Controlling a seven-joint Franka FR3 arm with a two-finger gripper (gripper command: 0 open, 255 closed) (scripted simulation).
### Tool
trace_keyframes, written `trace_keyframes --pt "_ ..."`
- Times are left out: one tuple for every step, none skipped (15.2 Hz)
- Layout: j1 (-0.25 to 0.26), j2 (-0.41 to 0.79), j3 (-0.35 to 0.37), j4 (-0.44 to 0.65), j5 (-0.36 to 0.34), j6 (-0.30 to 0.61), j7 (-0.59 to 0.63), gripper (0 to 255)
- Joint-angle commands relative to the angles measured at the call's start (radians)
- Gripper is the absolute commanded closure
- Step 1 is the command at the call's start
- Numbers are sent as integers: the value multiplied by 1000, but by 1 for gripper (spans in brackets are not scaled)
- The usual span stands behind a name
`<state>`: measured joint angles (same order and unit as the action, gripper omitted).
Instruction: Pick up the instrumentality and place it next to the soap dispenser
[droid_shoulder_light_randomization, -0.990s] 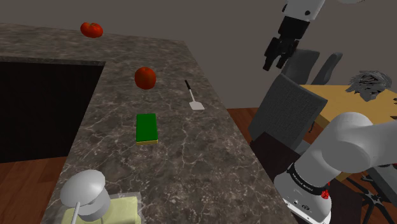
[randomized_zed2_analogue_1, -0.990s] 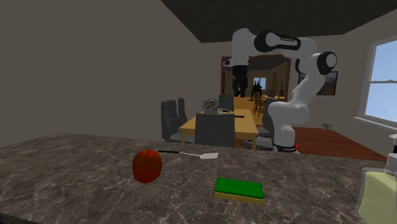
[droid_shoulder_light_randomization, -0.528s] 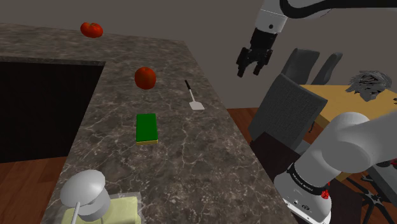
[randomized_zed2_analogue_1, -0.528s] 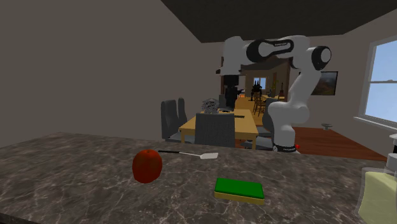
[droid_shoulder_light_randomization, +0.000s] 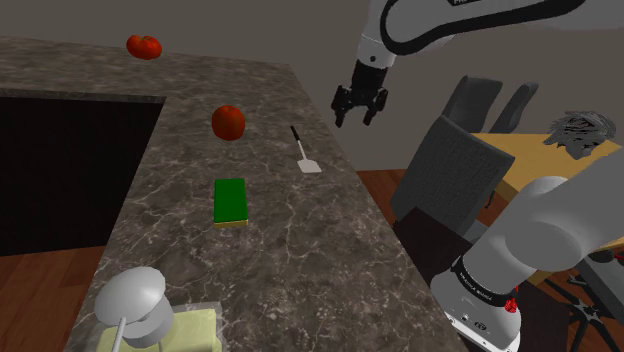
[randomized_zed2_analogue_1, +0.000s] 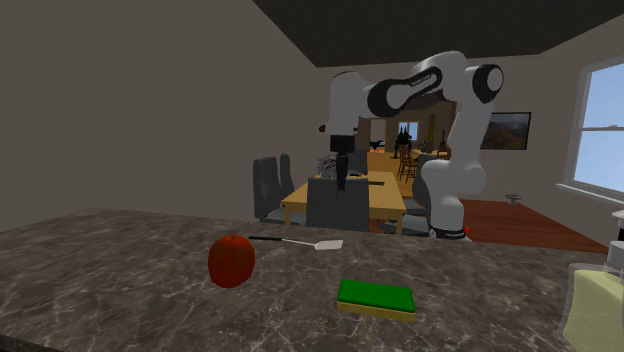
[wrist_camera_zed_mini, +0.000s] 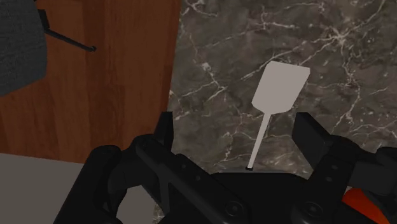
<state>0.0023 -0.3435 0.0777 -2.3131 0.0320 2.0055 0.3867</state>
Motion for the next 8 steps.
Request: trace_keyframes --pt "-4 76 13 27 -7 53 41 0" --pt "-6 114 20 46 -13 74 62 0" --pt "-7 153 25 67 -19 93 83 0" --pt "-8 191 30 89 -26 111 104 0" --pt "-9 230 35 113 -34 127 126 0" --pt "-10 269 38 138 -42 142 147 0" --pt "-10 308 41 164 -51 156 168 0" --pt "-9 347 43 192 -61 168 189 0"
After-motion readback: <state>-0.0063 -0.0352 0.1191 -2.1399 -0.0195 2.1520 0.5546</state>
